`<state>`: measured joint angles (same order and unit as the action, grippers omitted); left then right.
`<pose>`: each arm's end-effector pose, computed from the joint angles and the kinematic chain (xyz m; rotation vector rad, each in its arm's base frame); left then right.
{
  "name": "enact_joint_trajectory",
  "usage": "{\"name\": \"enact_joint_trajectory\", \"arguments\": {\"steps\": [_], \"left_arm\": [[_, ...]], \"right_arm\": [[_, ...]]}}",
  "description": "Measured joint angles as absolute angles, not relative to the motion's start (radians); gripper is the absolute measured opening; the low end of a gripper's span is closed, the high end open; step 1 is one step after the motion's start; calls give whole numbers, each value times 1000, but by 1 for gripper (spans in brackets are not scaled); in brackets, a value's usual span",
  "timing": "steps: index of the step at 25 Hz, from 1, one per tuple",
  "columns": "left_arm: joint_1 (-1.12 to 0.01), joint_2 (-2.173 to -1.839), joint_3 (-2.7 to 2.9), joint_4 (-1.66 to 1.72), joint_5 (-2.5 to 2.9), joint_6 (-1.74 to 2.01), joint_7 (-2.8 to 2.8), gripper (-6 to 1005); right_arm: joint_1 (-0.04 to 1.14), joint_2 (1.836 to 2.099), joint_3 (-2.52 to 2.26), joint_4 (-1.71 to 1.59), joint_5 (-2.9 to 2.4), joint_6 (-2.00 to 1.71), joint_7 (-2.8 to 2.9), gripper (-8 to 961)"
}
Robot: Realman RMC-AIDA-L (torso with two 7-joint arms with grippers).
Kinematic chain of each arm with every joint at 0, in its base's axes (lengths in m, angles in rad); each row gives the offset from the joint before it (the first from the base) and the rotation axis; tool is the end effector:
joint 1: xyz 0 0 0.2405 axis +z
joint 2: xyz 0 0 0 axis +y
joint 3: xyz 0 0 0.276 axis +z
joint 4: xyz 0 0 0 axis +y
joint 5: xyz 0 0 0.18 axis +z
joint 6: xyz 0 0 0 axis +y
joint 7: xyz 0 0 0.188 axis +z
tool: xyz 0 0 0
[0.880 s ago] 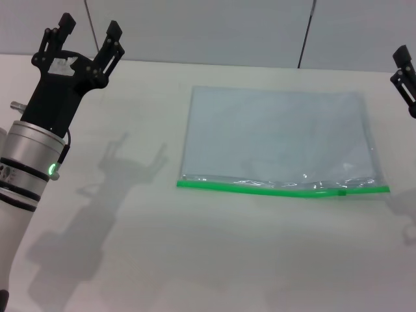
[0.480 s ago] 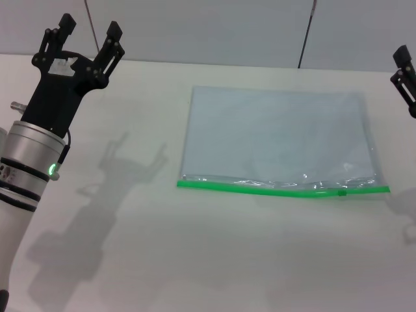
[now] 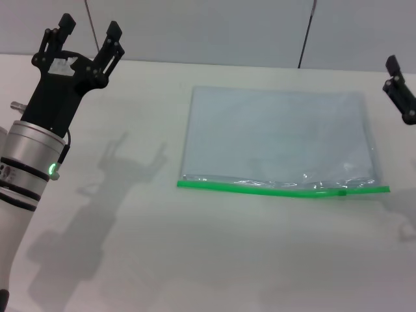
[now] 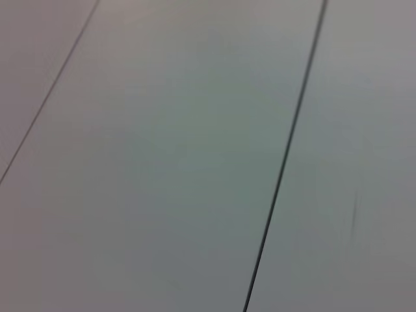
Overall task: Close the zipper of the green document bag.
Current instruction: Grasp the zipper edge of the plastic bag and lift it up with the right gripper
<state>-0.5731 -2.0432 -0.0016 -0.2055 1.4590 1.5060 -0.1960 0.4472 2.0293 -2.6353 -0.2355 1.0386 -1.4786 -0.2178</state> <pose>-0.2423 0.3783 0.0110 -1.5834 -0.3448 -1.0501 0.2532 0.3524 0.0048 -1.6345 -0.0351 0.7218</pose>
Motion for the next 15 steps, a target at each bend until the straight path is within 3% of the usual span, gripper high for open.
{"name": "enact_joint_trajectory", "arguments": {"steps": [15], "left_arm": [[-560, -2042, -10, -197, 1451, 1506, -195, 847]], "right_arm": [[300, 2033, -2649, -228, 1040, -1382, -782, 876]]}}
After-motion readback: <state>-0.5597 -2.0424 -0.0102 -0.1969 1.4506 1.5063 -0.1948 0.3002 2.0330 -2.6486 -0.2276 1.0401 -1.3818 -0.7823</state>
